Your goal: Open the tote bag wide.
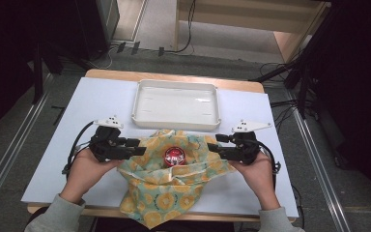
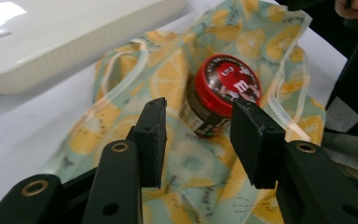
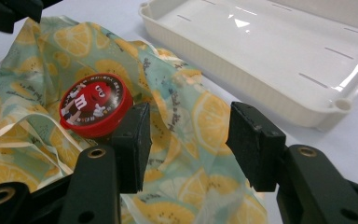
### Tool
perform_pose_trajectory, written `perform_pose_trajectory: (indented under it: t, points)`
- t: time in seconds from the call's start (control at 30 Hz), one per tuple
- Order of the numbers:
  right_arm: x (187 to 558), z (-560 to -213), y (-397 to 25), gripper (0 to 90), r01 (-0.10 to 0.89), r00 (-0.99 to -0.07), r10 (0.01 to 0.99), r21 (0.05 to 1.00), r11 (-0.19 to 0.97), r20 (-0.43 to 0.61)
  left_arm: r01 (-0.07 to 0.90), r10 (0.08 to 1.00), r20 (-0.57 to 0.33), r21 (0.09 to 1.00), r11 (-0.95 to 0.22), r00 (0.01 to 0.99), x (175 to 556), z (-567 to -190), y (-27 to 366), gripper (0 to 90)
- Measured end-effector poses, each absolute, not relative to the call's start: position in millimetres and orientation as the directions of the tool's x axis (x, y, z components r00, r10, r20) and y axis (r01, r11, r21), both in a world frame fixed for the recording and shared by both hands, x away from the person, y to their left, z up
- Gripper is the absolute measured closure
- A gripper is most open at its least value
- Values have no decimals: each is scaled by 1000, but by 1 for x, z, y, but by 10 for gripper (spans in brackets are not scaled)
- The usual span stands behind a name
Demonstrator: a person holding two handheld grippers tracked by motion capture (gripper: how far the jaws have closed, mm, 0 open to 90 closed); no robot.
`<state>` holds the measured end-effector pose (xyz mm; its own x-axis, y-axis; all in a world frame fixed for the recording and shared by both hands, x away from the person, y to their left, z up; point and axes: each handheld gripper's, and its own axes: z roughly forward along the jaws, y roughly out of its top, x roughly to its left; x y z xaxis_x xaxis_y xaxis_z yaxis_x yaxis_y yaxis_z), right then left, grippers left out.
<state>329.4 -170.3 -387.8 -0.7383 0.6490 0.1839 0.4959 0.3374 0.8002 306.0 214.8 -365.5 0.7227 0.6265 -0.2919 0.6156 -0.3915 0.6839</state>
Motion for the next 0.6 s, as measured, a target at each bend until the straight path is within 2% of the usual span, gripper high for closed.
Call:
perform_pose_trajectory:
  t: [0.23, 0.6]
  points:
    - [342, -390, -157, 484, 496, -753, 628, 797, 344, 198, 611, 606, -300, 679, -407, 737, 295, -371, 201, 556]
    - [357, -396, -138, 433, 494, -768, 610, 788, 368, 197, 658, 646, -331, 661, -362, 688, 279, -384, 187, 517]
